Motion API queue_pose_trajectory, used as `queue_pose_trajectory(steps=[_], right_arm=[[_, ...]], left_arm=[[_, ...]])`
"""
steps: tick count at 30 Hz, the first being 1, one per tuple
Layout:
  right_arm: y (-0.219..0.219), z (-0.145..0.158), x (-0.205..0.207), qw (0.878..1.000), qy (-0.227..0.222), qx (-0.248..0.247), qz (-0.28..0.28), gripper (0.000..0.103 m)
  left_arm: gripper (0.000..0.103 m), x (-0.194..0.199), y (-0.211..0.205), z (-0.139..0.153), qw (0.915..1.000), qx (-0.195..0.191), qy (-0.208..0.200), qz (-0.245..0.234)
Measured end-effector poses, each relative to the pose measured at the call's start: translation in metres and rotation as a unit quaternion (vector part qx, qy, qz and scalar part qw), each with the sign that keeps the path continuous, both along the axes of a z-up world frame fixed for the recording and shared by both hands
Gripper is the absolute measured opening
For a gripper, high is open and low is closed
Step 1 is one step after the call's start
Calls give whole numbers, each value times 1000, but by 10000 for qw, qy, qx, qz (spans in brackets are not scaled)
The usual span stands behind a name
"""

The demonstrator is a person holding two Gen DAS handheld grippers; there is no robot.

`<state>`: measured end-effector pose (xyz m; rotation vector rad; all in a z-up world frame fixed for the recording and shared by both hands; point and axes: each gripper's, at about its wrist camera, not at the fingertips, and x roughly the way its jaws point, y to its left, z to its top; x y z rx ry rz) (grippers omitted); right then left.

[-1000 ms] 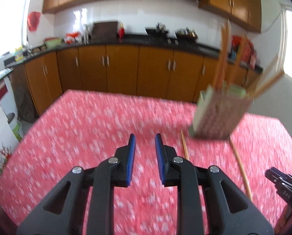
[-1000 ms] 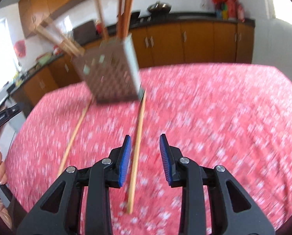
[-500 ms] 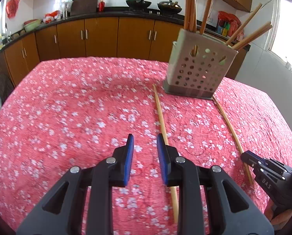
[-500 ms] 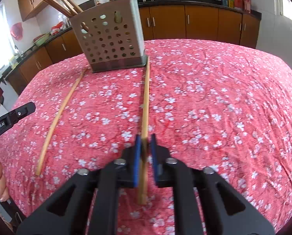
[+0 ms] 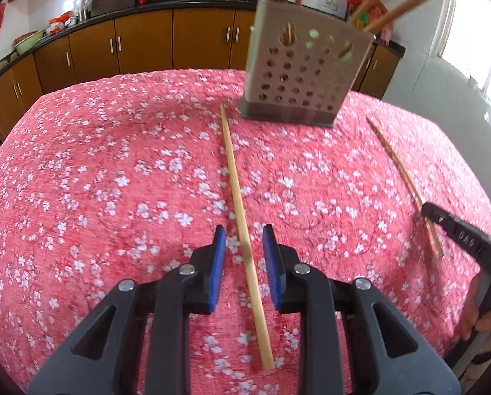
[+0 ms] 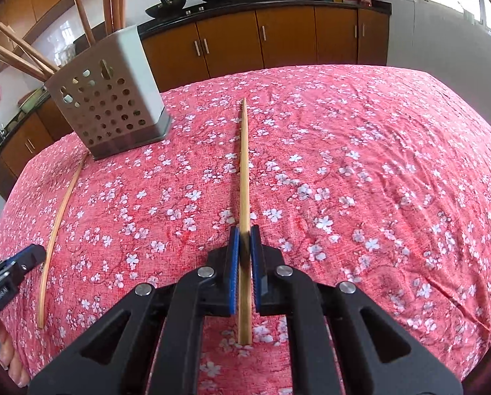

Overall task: Organize utensils
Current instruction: 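Lower the right tool and grasp a chopstick while the left tool grasps the last chopstick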

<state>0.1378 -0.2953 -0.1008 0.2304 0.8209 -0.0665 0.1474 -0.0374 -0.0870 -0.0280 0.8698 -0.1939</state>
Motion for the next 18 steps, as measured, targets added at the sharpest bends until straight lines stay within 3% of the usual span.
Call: queue_pose_trajectory(steps=[3, 7, 13, 18], right_arm=[[2, 1, 0, 10000, -4, -8, 46, 8], [7, 3, 2, 9999, -37, -61, 136, 8], [14, 6, 15, 9993, -102, -215, 287, 8], [19, 6, 34, 9980, -64, -438, 450, 8]], left_arm=[[9, 1, -5, -7, 9998, 177, 51, 8], [8, 5, -2, -8, 9992, 367, -26, 125], [8, 32, 41, -7, 9966, 214, 65, 792], [8, 51, 60, -5, 9951, 217, 66, 961]])
